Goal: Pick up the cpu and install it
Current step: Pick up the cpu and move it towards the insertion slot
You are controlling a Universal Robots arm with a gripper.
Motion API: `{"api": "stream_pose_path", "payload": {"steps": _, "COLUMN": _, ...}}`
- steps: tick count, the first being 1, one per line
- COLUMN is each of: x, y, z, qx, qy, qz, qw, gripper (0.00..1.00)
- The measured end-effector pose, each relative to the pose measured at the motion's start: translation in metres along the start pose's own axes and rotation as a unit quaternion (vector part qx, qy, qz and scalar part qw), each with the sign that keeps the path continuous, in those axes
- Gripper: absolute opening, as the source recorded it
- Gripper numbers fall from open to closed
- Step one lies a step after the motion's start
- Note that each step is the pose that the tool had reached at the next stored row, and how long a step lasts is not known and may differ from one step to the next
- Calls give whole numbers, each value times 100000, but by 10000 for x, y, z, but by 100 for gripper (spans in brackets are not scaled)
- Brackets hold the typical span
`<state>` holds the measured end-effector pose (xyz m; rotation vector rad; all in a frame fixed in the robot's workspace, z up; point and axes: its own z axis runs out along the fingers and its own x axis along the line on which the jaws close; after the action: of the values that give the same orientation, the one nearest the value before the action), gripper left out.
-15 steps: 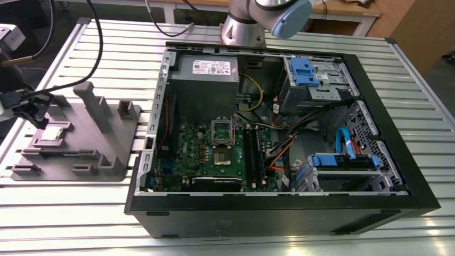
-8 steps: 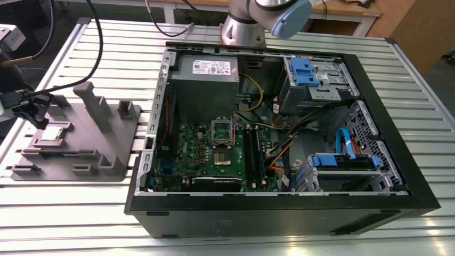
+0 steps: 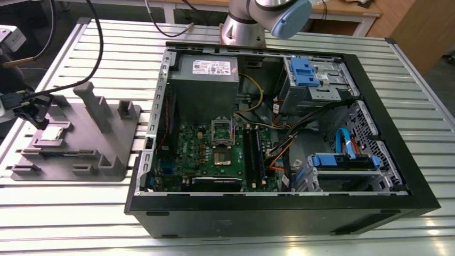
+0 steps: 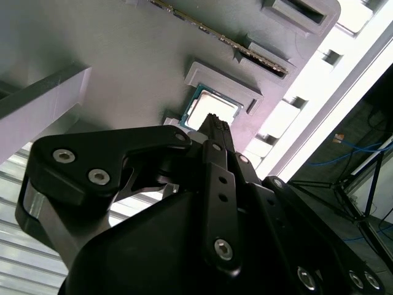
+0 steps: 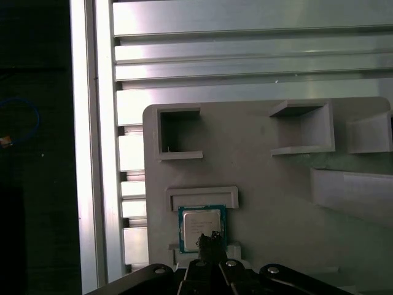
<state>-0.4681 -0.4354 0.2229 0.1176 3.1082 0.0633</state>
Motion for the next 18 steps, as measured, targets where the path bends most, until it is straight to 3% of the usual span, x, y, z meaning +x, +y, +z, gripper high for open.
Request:
{"api": "stream_pose_path", "payload": {"steps": 4, "x": 0, "y": 0, "z": 5, "qx": -7, "qy": -12, "qz": -3, "qw": 100000, "gripper": 11}}
{"api": "stream_pose_path", "payload": {"steps": 18, "x": -24, "y": 0, "z": 154, "qx": 3, "qy": 0, "qz": -1, "qw": 100000, "gripper": 11}}
